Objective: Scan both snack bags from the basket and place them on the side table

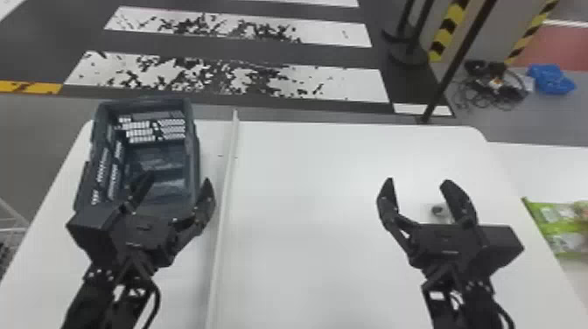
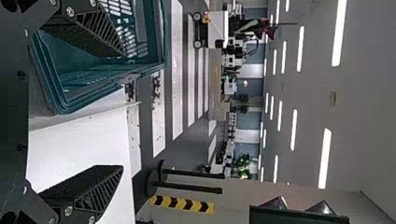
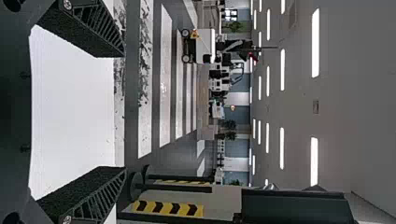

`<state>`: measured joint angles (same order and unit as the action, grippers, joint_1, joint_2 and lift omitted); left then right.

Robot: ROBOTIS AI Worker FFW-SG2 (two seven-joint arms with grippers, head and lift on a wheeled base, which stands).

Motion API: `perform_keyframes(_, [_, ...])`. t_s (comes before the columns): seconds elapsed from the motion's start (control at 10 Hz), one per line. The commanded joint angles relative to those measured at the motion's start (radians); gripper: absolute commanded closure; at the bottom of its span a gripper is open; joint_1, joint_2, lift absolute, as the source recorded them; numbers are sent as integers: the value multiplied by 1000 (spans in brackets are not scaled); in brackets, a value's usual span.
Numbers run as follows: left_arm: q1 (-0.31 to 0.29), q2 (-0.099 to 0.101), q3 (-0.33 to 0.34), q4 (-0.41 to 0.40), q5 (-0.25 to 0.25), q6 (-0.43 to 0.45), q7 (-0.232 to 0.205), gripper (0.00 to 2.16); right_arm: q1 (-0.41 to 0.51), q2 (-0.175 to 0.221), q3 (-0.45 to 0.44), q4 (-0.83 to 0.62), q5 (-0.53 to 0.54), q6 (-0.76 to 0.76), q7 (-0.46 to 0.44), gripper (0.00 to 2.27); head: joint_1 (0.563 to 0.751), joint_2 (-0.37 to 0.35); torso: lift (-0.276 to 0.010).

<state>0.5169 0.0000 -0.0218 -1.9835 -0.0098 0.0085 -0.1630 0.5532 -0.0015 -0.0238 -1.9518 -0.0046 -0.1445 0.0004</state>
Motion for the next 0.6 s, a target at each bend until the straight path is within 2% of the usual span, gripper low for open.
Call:
perform_keyframes(0.0, [0,-3,-1,0,-1,0,2,144,1,2,-1,-1,0,0,0,63,695,-80,-75])
perform_keyframes(0.5, [2,-3,0,2,-1,0,5,144,2,2,-1,-1,0,0,0,63,695,-78,-75])
